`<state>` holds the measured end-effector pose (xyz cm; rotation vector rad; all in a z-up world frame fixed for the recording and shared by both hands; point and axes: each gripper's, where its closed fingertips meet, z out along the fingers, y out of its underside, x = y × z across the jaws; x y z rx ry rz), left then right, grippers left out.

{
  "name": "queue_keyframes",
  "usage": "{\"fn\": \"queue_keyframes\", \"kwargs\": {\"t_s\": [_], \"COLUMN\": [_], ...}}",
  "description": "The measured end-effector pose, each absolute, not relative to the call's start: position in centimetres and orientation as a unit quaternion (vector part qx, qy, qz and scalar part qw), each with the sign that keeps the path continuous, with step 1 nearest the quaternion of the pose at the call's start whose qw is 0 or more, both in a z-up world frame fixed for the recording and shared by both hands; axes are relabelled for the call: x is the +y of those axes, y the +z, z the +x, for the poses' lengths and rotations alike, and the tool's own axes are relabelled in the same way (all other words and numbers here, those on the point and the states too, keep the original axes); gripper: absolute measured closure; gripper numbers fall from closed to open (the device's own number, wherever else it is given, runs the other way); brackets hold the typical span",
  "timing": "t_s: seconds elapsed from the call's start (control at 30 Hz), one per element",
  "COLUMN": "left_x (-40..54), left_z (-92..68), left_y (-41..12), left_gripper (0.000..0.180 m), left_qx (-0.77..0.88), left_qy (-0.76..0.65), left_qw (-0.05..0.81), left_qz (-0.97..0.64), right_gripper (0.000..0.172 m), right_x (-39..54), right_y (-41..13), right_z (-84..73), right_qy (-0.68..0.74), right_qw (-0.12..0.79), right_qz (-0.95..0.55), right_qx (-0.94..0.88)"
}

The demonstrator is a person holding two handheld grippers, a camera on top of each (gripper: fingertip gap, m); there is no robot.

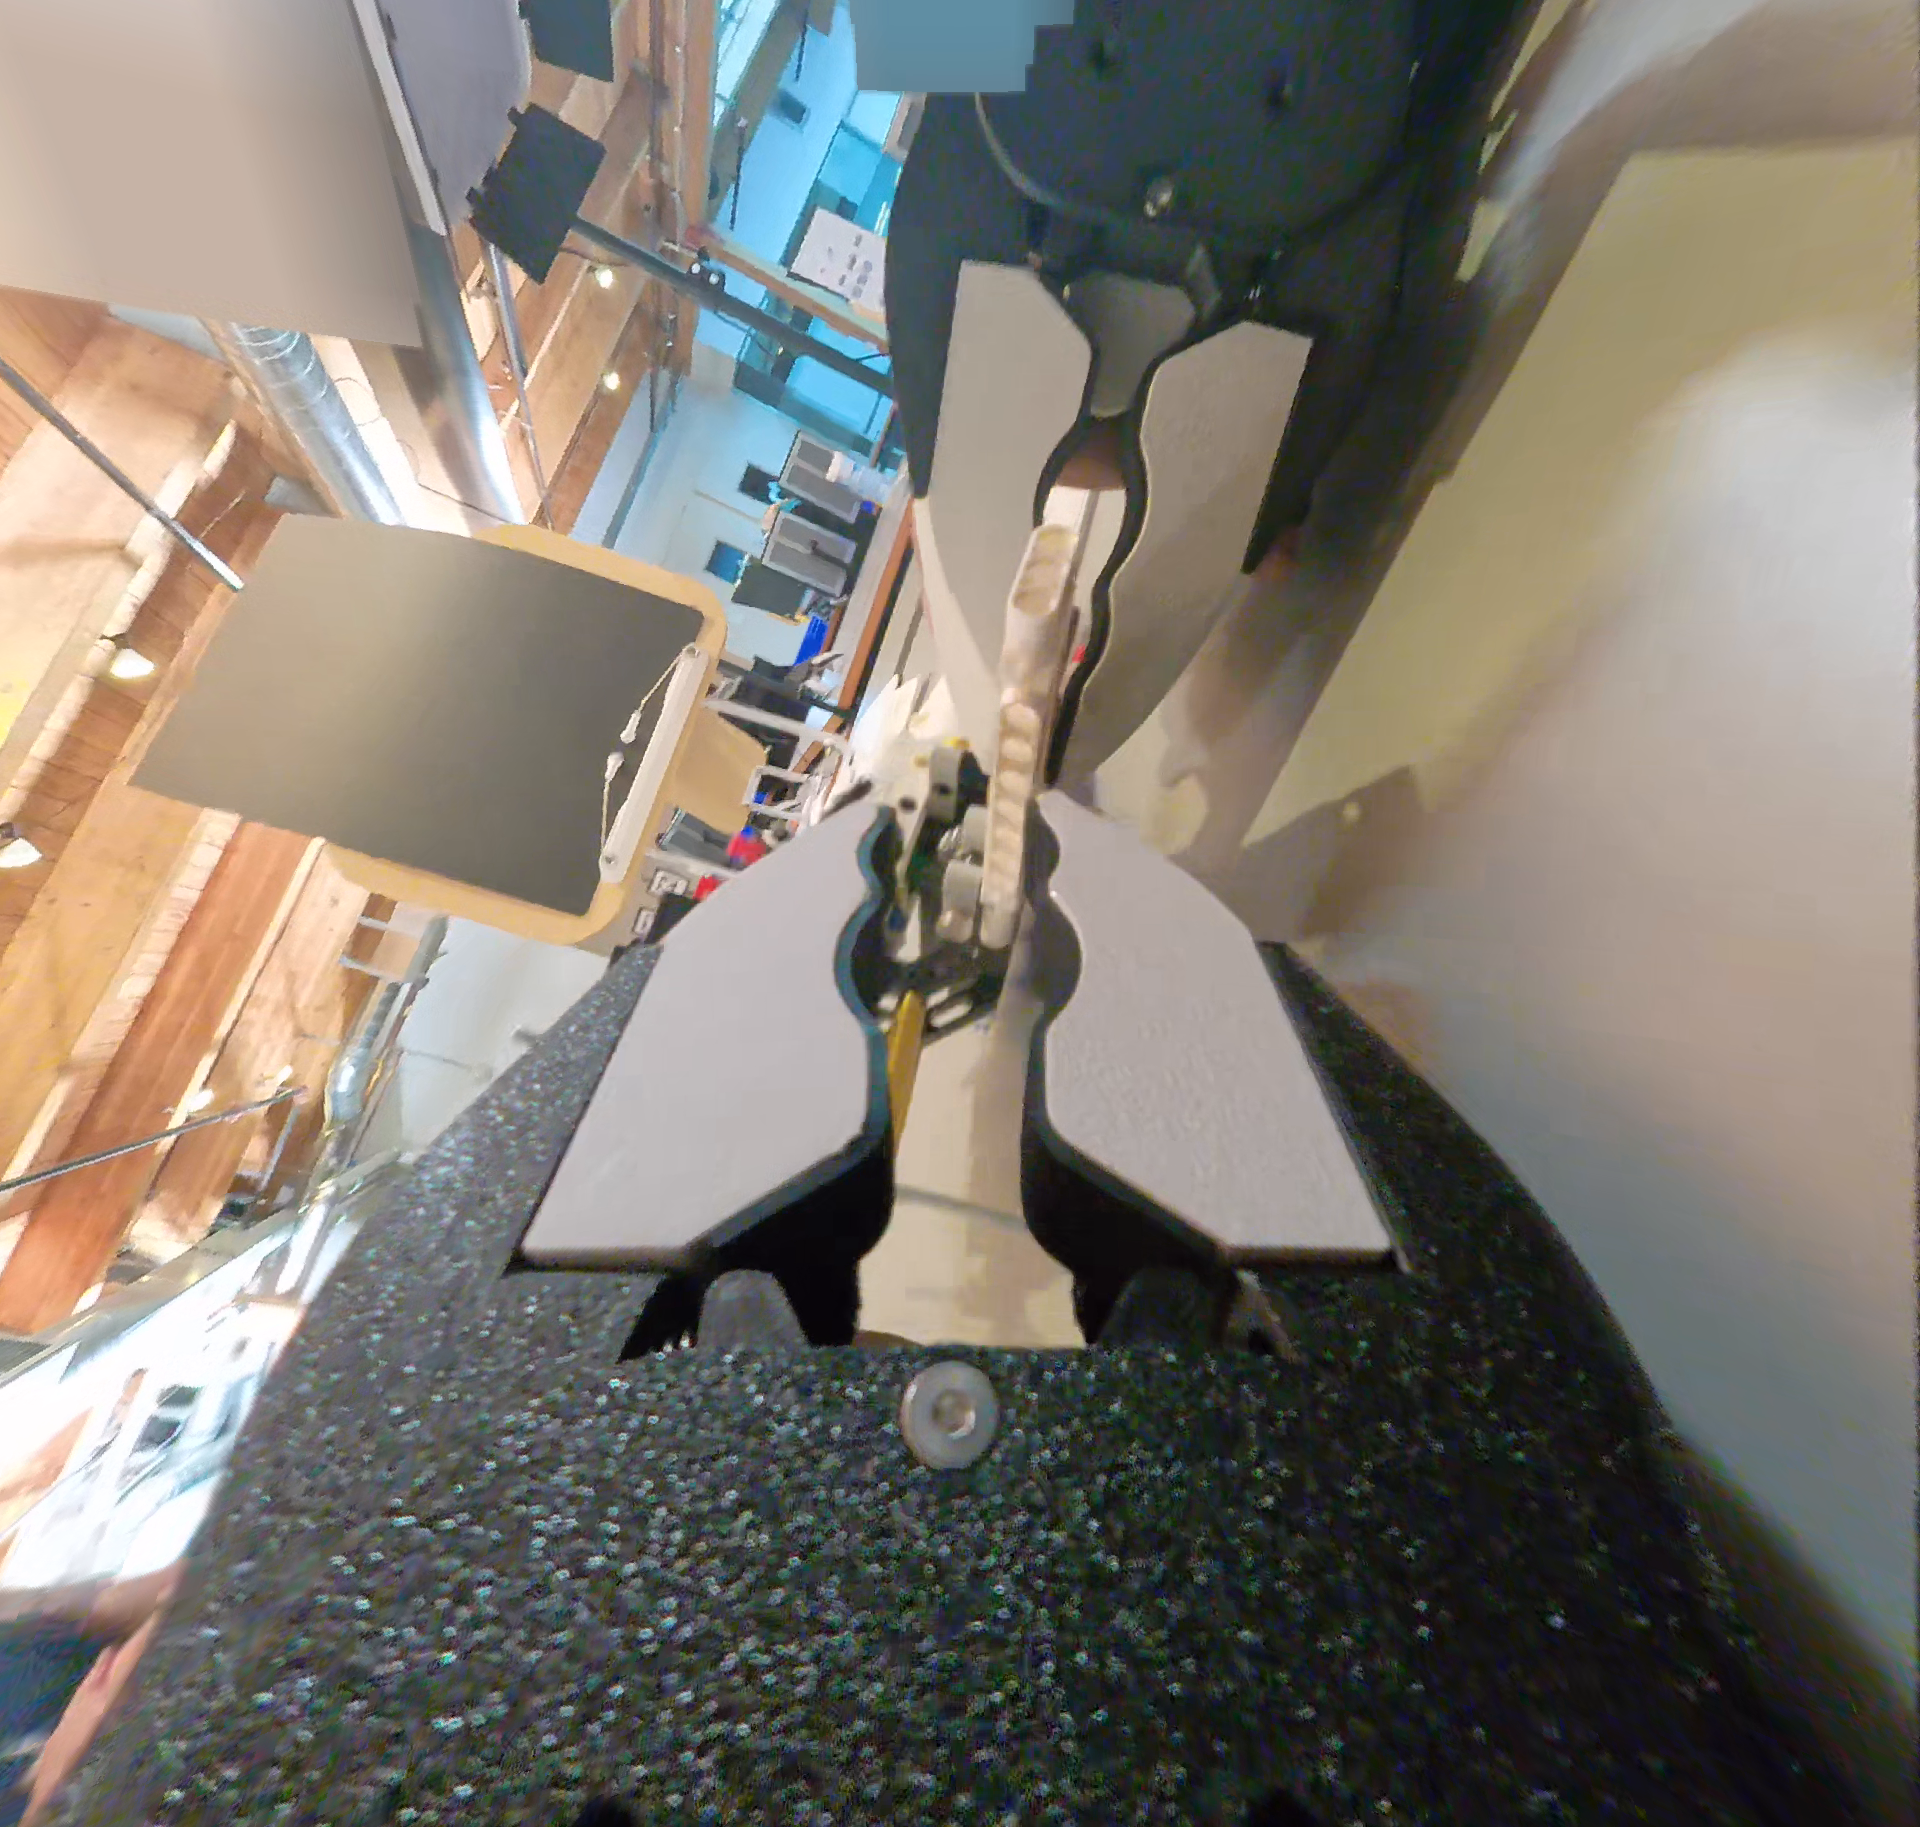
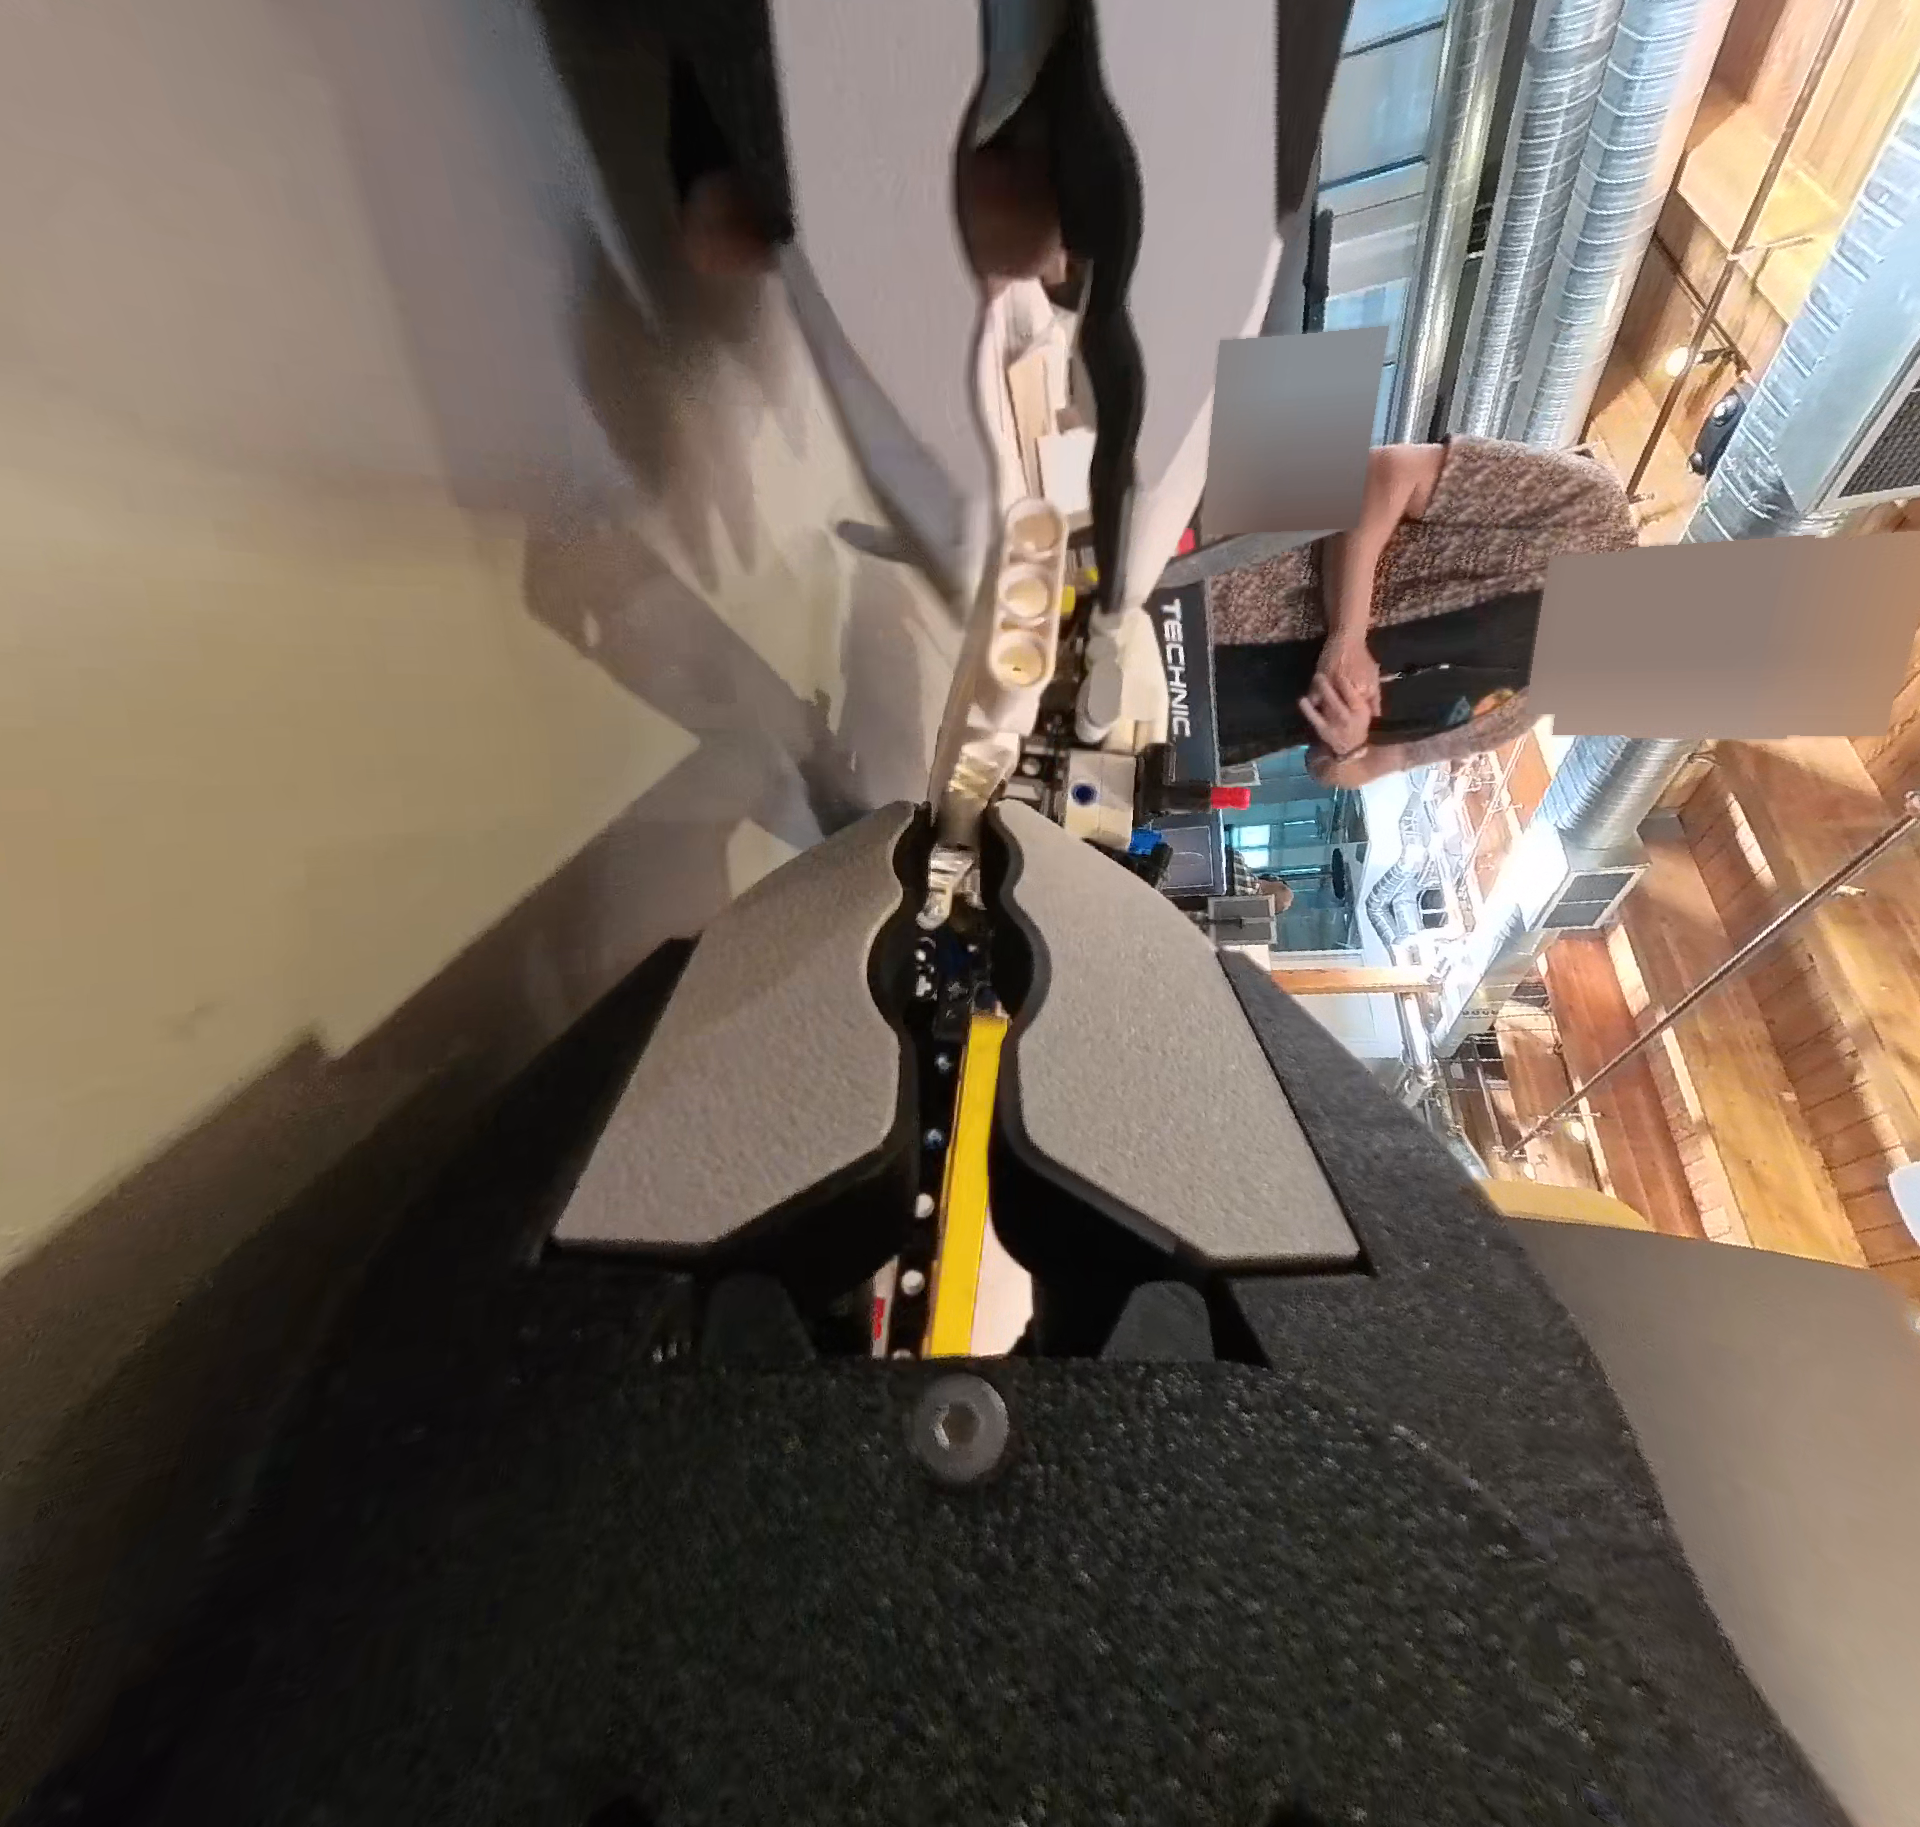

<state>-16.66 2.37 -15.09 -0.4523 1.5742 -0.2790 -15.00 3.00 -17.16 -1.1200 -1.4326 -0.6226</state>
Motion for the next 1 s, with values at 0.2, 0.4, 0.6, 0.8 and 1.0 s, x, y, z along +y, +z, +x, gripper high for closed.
{"fn": "queue_keyframes", "kwargs": {"t_s": [0.2,0.4,0.6,0.8,1.0], "left_x": [7.0,6.1,4.9,5.8,5.8], "left_z": [-20.0,-20.3,-16.4,-15.3,-14.5], "left_y": [-13.6,-12.9,-15.5,-14.9,-13.2], "left_gripper": [0.153,0.142,0.140,0.143,0.141], "left_qx": [0.638,0.642,0.693,0.662,0.638], "left_qy": [-0.145,-0.073,0.004,-0.064,-0.143], "left_qw": [0.684,0.716,0.689,0.682,0.670], "left_qz": [-0.323,-0.264,-0.213,-0.305,-0.353], "right_gripper": [0.164,0.163,0.162,0.160,0.159], "right_x": [2.8,2.8,3.2,3.4,4.3], "right_y": [-17.6,-17.3,-15.7,-13.9,-12.2], "right_z": [-15.1,-14.5,-13.9,-13.5,-13.2], "right_qy": [-0.277,-0.273,-0.244,-0.211,-0.121], "right_qw": [0.562,0.567,0.595,0.609,0.590], "right_qz": [-0.463,-0.474,-0.498,-0.513,-0.559], "right_qx": [-0.627,-0.617,-0.582,-0.567,-0.570]}}
